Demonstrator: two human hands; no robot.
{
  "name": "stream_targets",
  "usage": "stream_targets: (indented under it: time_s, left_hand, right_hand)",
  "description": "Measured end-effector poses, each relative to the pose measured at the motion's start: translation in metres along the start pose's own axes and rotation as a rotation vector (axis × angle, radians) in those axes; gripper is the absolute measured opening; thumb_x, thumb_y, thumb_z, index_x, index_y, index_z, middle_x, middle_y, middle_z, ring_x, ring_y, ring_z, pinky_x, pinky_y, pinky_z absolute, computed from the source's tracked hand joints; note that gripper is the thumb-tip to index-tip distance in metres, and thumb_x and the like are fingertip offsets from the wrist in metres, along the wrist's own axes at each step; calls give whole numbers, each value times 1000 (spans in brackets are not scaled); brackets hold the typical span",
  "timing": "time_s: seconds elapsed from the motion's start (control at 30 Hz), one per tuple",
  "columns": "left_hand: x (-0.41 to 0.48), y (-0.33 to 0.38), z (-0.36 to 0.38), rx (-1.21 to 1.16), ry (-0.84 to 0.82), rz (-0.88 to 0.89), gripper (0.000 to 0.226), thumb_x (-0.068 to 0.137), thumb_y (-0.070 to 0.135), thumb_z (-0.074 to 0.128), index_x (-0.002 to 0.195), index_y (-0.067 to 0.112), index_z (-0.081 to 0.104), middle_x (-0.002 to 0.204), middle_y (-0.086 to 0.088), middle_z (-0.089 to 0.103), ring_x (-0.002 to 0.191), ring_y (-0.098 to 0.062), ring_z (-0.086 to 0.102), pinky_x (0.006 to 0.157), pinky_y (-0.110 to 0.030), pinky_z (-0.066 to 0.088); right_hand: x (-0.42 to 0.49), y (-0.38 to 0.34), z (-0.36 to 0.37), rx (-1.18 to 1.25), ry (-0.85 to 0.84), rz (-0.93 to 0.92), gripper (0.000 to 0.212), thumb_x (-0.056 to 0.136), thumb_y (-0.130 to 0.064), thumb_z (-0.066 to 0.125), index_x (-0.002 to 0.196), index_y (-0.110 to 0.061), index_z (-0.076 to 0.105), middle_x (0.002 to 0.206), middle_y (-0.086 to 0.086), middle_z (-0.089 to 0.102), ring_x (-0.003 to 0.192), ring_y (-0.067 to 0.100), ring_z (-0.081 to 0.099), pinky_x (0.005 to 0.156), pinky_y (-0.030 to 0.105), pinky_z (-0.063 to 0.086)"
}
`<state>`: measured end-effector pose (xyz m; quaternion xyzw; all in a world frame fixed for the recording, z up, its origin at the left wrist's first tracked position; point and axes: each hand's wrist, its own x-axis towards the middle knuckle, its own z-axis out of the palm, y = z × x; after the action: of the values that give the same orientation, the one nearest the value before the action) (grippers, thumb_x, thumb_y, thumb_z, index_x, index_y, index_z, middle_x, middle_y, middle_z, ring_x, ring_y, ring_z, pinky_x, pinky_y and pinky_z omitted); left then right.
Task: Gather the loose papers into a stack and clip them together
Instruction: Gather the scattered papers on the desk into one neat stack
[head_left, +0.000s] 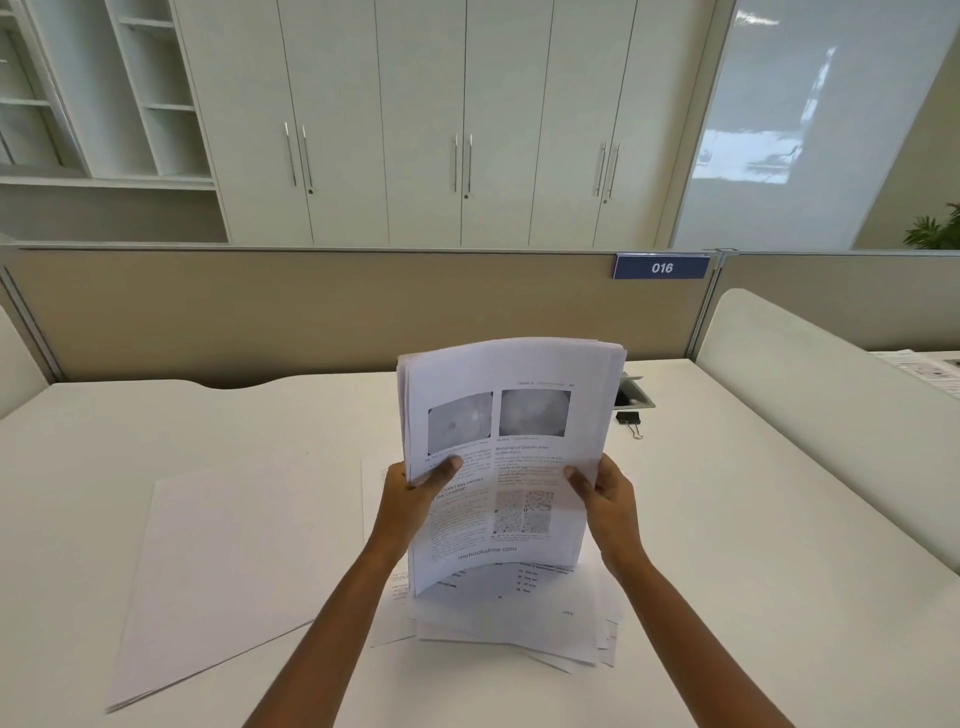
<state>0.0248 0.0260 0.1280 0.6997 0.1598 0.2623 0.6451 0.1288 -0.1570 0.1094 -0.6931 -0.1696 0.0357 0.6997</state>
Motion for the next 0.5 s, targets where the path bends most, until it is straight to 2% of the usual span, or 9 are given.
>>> stream_targets:
  time_s: [0.1, 0.17, 0.27, 0.33, 0.43, 0.5]
  left_hand:
    - [1, 7, 2, -43, 51, 35, 83, 27, 81, 66, 91, 28, 62, 75, 7, 62, 69, -9, 60, 49, -9, 50]
    - [2, 9, 0, -51, 36, 38, 78, 30, 73, 71, 92, 27, 62, 77, 7, 62, 71, -14, 61, 50, -9, 50]
    - [2, 10, -7, -79, -35, 13, 88, 17, 81, 68, 90, 32, 57, 84, 5, 64, 79, -15, 62, 58, -17, 52]
    - [2, 7, -9, -77, -80, -7, 91, 15, 82, 67, 91, 33, 58, 87, 4, 65, 81, -16, 62, 63, -23, 51]
    - [2, 1, -9, -63, -110, -21, 88, 16, 81, 69, 90, 34, 60, 87, 4, 67, 82, -17, 63, 63, -24, 52]
    - [1, -5, -8, -46, -100, -33, 85, 18, 81, 69, 88, 33, 61, 85, 5, 68, 80, -15, 64, 58, -18, 53]
  right_hand:
    - [-1, -7, 4, 4, 43, -57, 15, 93, -10, 50, 105, -18, 52, 102, 10, 64, 89, 28, 63, 84, 44, 55]
    - [0, -8, 5, 6, 4, -72, 22, 92, -13, 51, 112, -20, 44, 105, 9, 61, 93, 28, 63, 79, 39, 56]
    - [1, -4, 3, 21, -31, -20, 41, 89, -17, 55, 126, -20, 37, 109, 9, 59, 97, 24, 61, 71, 24, 54]
    - [-1, -1, 4, 52, -36, 3, 39, 89, -16, 56, 123, -21, 39, 109, 8, 59, 95, 20, 61, 65, 18, 55]
    - [-3, 5, 7, 2, -61, -7, 37, 87, -13, 59, 118, -18, 40, 108, 1, 56, 93, 6, 59, 62, 11, 55]
    - [-4, 7, 6, -21, -57, -14, 37, 87, -11, 59, 119, -15, 40, 108, 1, 56, 93, 4, 58, 64, 9, 55]
